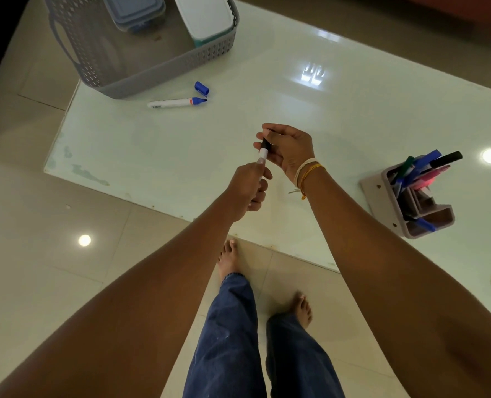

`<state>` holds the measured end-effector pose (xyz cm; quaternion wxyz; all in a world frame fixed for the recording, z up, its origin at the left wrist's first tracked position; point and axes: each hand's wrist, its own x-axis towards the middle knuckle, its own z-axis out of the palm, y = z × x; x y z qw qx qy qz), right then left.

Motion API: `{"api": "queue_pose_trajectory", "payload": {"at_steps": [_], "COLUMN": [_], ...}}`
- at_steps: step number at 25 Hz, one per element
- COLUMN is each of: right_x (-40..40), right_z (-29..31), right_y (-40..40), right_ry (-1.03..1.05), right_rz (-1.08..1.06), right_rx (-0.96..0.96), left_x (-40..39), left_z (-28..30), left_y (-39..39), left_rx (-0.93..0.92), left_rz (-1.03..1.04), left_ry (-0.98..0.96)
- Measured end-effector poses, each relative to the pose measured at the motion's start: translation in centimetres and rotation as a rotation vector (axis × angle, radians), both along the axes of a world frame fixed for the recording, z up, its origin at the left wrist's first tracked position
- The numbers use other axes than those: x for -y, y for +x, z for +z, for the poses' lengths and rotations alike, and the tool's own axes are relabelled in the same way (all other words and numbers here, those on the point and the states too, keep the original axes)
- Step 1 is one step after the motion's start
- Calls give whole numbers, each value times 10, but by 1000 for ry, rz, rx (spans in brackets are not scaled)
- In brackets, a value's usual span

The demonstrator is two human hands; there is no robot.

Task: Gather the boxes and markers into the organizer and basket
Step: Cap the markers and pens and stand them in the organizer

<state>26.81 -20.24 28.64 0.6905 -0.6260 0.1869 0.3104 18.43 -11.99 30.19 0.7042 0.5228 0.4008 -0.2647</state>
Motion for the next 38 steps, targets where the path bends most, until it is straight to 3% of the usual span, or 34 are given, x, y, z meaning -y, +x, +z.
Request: {"api": "queue_pose_trajectory", "payload": {"at_steps": [3,7,12,15,20,26,33,38], "right_x": [33,105,195,245,313,329,333,318], "right_z": [-1,12,46,56,49,35,19,29], "right_y": [-14,-29,-45,-44,-35,-38,-41,-33], "right_ry": [-144,-411,-591,-635,-661,-806,-922,-976], "right_rz": [91,137,-266,-459,-651,-510,-193,-437], "right_rx": [56,281,834,967,906,929,744,686], "left_x": [21,69,160,207,255,268,266,244], "left_z": [-4,3,14,17,21,15,12,11], "left_y": [-10,-17,-27,-25,-18,-18,-19,-18], "left_rx": [44,48,32,47,83,102,74,89], "left_rz": [-140,-252,-258,-337,-390,-389,-391,-379], "left_ry": [182,294,162,175,203,249,240,266]}}
